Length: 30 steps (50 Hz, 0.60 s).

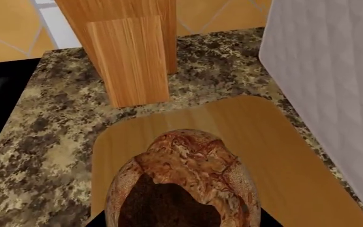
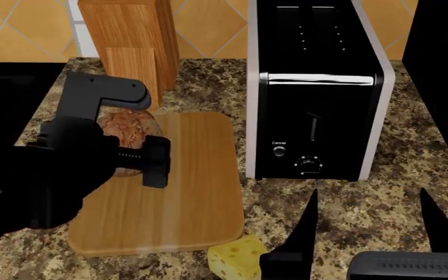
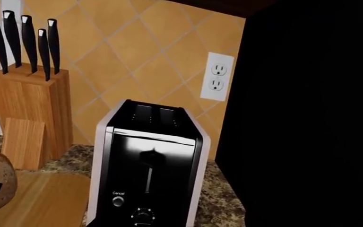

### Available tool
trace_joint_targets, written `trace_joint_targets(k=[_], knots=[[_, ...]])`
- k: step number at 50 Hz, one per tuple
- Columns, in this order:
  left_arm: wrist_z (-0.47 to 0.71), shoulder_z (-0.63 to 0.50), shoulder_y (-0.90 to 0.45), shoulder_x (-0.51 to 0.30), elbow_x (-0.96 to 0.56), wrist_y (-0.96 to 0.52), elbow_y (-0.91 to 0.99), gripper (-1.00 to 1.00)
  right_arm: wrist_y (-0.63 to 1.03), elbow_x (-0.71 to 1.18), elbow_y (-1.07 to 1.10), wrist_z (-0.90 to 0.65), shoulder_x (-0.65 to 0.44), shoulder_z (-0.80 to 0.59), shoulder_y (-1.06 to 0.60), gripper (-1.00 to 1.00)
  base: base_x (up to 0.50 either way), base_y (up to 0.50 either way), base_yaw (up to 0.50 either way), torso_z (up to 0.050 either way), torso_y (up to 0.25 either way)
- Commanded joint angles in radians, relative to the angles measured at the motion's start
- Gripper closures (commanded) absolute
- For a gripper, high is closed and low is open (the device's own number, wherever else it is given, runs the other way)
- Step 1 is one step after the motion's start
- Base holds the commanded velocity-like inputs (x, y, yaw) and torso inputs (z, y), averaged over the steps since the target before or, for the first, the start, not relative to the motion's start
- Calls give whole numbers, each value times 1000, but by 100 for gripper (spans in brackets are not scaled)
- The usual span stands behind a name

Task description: Place the bread and cheese on the cutting board.

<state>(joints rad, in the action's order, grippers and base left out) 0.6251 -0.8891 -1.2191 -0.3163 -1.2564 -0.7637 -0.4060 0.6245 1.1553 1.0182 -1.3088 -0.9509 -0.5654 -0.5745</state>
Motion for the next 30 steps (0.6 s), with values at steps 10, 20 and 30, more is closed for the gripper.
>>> trace_joint_targets(k=[10, 20, 30], knots=[[-5, 19, 92, -3, -20, 77, 16, 100, -22, -33, -33, 34, 26, 8, 2, -100, 0, 0, 0, 0, 0], [-9, 30, 92, -3, -40, 73, 7, 100, -26, -33, -34, 34, 23, 6, 3, -100, 1, 0, 1, 0, 0], [14, 36, 77, -17, -62, 48, 54, -100, -24, -37, -37, 35, 29, 0, 1, -100, -1, 0, 0, 0, 0]])
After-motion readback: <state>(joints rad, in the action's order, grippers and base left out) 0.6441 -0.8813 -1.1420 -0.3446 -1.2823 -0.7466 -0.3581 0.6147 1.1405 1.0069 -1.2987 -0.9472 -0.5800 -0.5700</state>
